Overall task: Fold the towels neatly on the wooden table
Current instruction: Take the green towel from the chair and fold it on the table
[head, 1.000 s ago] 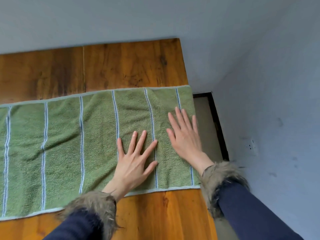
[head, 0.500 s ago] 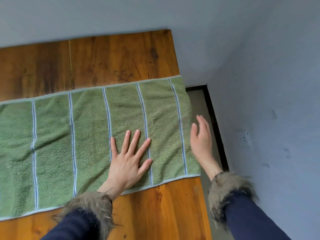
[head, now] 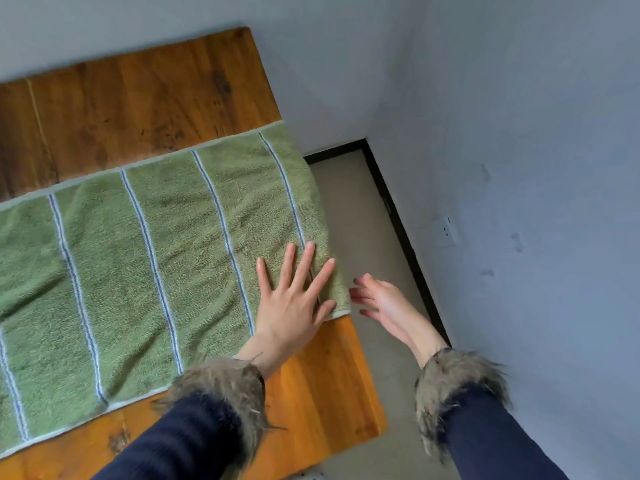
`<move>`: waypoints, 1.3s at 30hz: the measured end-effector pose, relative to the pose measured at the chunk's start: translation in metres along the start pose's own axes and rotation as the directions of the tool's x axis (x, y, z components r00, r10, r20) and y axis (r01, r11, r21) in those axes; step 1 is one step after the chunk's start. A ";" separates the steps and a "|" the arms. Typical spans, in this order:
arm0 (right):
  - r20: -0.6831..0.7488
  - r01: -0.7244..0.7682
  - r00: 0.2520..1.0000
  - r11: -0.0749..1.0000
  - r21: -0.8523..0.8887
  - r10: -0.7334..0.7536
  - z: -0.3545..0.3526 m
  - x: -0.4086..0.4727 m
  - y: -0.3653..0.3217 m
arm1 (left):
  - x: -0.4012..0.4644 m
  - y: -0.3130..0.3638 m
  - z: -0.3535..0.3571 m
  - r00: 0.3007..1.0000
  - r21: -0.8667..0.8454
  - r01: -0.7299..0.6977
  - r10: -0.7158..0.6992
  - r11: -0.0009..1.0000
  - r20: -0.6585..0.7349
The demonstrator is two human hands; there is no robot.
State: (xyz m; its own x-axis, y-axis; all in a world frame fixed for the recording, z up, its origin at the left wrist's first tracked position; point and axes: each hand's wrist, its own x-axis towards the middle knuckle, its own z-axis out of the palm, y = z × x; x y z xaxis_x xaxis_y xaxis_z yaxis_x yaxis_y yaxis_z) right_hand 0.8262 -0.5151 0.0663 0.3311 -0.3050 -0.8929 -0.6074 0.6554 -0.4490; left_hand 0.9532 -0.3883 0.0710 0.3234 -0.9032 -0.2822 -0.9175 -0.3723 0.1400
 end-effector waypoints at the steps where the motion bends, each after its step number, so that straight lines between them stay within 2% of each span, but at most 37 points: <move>1: 0.053 -0.044 0.998 0.999 0.010 0.043 -0.001 0.002 0.003 | 0.000 -0.002 0.001 1.000 0.010 -0.008 0.008 1.000 0.005; 4: 0.178 -0.151 0.974 0.987 0.062 0.138 -0.005 0.010 0.011 | 0.001 -0.004 0.001 1.000 0.033 -0.025 0.025 0.999 0.010; 7: 0.286 -0.179 0.948 0.976 0.127 0.137 -0.008 0.012 0.015 | 0.001 -0.004 0.003 0.999 0.031 -0.029 0.028 0.999 0.024; 11: 0.256 -0.130 0.965 0.944 0.303 0.051 -0.016 0.011 0.017 | 0.002 -0.005 0.006 0.999 0.038 -0.026 0.024 0.999 0.042; 13: 0.238 -0.070 0.971 0.939 0.337 -0.013 -0.023 0.009 0.017 | 0.002 -0.004 0.006 0.998 0.049 -0.024 0.021 0.999 0.054; 16: 0.203 0.023 0.977 0.974 0.227 -0.071 -0.027 0.003 0.015 | 0.002 -0.006 0.007 0.996 0.042 -0.021 0.017 0.999 0.089; 20: -0.013 0.211 0.977 0.977 -0.013 -0.211 -0.018 -0.016 0.002 | 0.003 -0.004 0.001 0.990 0.018 -0.024 0.021 1.000 0.136; 22: -0.094 0.318 0.942 0.946 -0.056 -0.323 -0.010 -0.030 -0.006 | 0.002 -0.005 -0.007 0.995 -0.119 -0.008 0.020 0.993 0.102; 24: -0.099 0.419 0.894 0.894 -0.156 -0.437 0.001 -0.040 -0.013 | 0.002 -0.006 -0.023 0.997 -0.410 0.073 -0.067 0.909 0.029; 26: -0.058 0.482 0.854 0.829 -0.283 -0.517 0.016 -0.048 -0.017 | 0.000 -0.004 -0.046 0.969 -0.653 0.176 -0.246 0.736 -0.016; 27: -0.032 0.507 0.836 0.794 -0.336 -0.548 0.024 -0.051 -0.017 | 0.000 -0.002 -0.057 0.944 -0.748 0.247 -0.327 0.616 0.043; 28: 0.001 0.535 0.816 0.755 -0.379 -0.578 0.033 -0.053 -0.017 | 0.001 0.000 -0.069 0.916 -0.825 0.330 -0.368 0.459 0.162; 29: 0.037 0.564 0.796 0.718 -0.408 -0.605 0.041 -0.055 -0.016 | 0.002 0.001 -0.077 0.885 -0.860 0.408 -0.364 0.305 0.291; 30: 0.068 0.587 0.780 0.689 -0.425 -0.622 0.048 -0.057 -0.016 | 0.004 0.000 -0.082 0.863 -0.856 0.463 -0.336 0.229 0.377; 32: 0.110 0.601 0.773 0.668 -0.438 -0.624 0.055 -0.057 -0.016 | 0.007 -0.007 -0.081 0.854 -0.823 0.502 -0.307 0.268 0.421; 35: 0.132 0.574 0.793 0.657 -0.489 -0.595 0.052 -0.055 -0.022 | 0.009 -0.022 -0.074 0.815 -0.779 0.551 -0.392 0.300 0.426; 37: 0.092 0.550 0.801 0.665 -0.505 -0.592 0.046 -0.053 -0.031 | 0.007 -0.030 -0.068 0.790 -0.760 0.585 -0.411 0.283 0.455; 39: -0.009 0.517 0.801 0.700 -0.493 -0.599 0.039 -0.046 -0.049 | 0.003 -0.036 -0.064 0.787 -0.766 0.590 -0.394 0.256 0.475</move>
State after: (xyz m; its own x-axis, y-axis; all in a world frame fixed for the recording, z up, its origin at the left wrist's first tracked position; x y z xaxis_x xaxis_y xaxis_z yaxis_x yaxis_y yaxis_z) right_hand 0.8693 -0.5060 0.1302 0.6222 -0.6430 -0.4467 -0.6096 -0.0399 -0.7917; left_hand 1.0016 -0.3914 0.1255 0.5062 -0.4625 -0.7279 0.1333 -0.7919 0.5959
